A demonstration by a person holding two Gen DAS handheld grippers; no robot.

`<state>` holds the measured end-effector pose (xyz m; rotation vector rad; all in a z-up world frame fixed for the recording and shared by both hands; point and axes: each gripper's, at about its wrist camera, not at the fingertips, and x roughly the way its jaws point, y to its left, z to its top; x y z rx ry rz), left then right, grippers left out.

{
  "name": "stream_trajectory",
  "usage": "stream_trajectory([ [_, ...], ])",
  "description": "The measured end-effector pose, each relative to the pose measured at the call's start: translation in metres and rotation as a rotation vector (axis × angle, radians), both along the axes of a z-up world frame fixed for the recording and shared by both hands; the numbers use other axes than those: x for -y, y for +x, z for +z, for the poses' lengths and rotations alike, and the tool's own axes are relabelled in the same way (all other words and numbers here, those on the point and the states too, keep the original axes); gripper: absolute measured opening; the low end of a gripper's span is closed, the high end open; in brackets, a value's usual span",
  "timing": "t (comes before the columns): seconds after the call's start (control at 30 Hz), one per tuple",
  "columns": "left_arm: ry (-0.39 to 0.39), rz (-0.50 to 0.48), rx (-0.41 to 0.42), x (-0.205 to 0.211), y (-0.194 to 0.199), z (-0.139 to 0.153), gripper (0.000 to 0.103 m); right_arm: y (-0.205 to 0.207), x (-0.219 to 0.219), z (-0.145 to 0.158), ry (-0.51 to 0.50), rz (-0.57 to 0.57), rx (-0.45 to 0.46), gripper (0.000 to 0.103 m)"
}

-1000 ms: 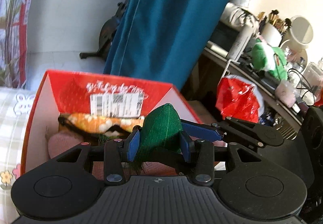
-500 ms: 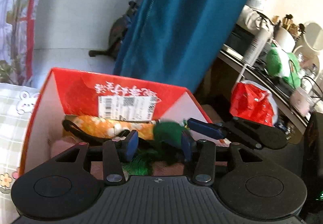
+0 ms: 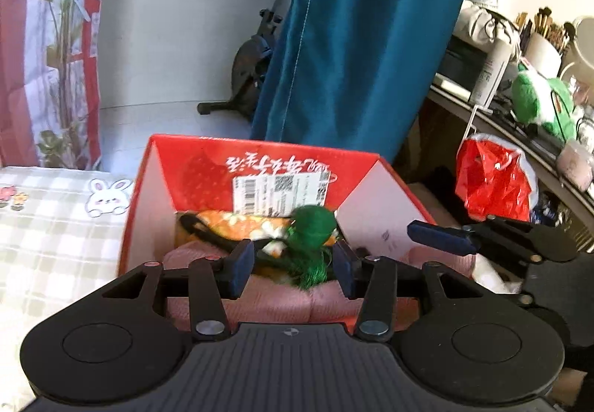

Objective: Organize soft objects
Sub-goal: 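Move both grippers down to the clear plastic bag on the white bundles, then close both grippers on the edge of the clear plastic bag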

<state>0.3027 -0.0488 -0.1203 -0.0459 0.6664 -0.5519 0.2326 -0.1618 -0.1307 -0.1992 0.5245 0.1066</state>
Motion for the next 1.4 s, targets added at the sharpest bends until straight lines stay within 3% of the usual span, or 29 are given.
stream_trajectory([
  [0.4,0.053,-0.021,-0.037,-0.020,-0.060,-0.009,0.049,-0.067,-0.025,0.011,0.176,0.030,-0.058,0.038],
  [0.63,0.021,-0.009,-0.044,-0.042,-0.101,-0.018,0.049,-0.116,-0.031,0.004,0.214,0.017,-0.067,0.038],
  [0.8,0.000,0.032,-0.027,-0.068,-0.131,-0.022,0.056,-0.153,-0.024,0.002,0.240,-0.003,-0.040,0.039],
  [1.1,0.005,0.103,-0.085,-0.090,-0.159,-0.054,0.062,-0.193,-0.025,-0.029,0.232,-0.015,-0.112,0.047],
  [1.23,0.012,0.114,-0.120,-0.089,-0.155,-0.068,0.072,-0.194,-0.024,-0.038,0.254,-0.043,-0.135,0.059],
  [1.33,0.006,0.122,-0.137,-0.088,-0.147,-0.073,0.073,-0.193,-0.023,-0.039,0.255,-0.052,-0.124,0.069],
  [1.4,0.000,0.126,-0.154,-0.086,-0.141,-0.078,0.073,-0.189,-0.021,-0.041,0.283,-0.052,-0.131,0.069],
])
